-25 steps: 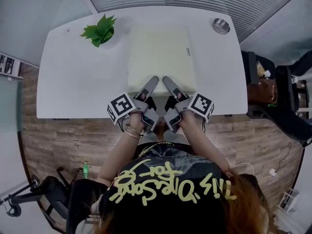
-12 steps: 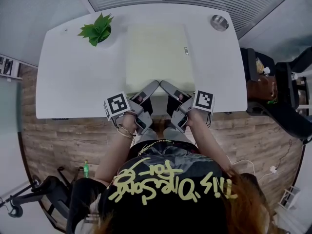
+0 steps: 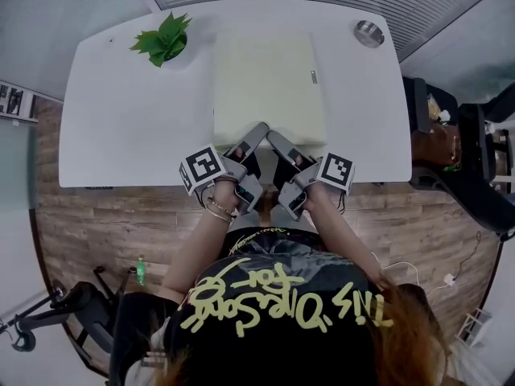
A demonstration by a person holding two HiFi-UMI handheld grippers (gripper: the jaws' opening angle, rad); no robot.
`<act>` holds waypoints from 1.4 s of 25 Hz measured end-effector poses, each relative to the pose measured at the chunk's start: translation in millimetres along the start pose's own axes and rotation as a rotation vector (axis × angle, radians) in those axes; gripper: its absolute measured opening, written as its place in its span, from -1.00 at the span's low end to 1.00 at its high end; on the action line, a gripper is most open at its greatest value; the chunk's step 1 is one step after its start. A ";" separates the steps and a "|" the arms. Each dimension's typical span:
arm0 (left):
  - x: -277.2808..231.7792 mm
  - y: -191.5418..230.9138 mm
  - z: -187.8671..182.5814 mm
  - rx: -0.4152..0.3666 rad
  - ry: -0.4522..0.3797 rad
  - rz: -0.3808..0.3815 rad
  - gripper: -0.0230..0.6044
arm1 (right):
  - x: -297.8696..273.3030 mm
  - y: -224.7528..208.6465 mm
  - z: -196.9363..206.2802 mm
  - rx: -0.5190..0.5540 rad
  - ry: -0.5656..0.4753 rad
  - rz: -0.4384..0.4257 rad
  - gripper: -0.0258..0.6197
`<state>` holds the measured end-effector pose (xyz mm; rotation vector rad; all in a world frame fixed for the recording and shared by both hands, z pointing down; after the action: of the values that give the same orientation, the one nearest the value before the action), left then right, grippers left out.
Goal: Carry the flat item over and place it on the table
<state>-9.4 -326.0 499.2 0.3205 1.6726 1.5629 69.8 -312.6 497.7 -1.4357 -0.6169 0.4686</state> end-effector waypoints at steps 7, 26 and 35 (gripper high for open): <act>-1.7 1.1 2.0 0.025 0.015 0.033 0.17 | 4.0 -7.3 11.1 -0.018 0.018 0.030 0.11; 33.7 9.5 9.7 -0.047 0.025 -0.024 0.05 | -8.5 -11.4 9.3 0.017 -0.004 0.031 0.01; 39.7 18.9 10.7 -0.053 0.005 -0.071 -0.38 | -8.4 -14.9 12.6 0.035 0.023 0.046 0.01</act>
<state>-33.8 -288.0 502.6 0.2277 1.6262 1.5539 54.3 -309.8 512.0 -1.4229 -0.5559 0.4961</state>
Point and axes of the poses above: the fingertips, and each gripper's own axes: x backward along the fingers, y to its left, z out of its underside, the point moved 3 cm from there along x, backward along the fingers, and after that the axes turned 12 degrees about -z, right-handed, at the moved point
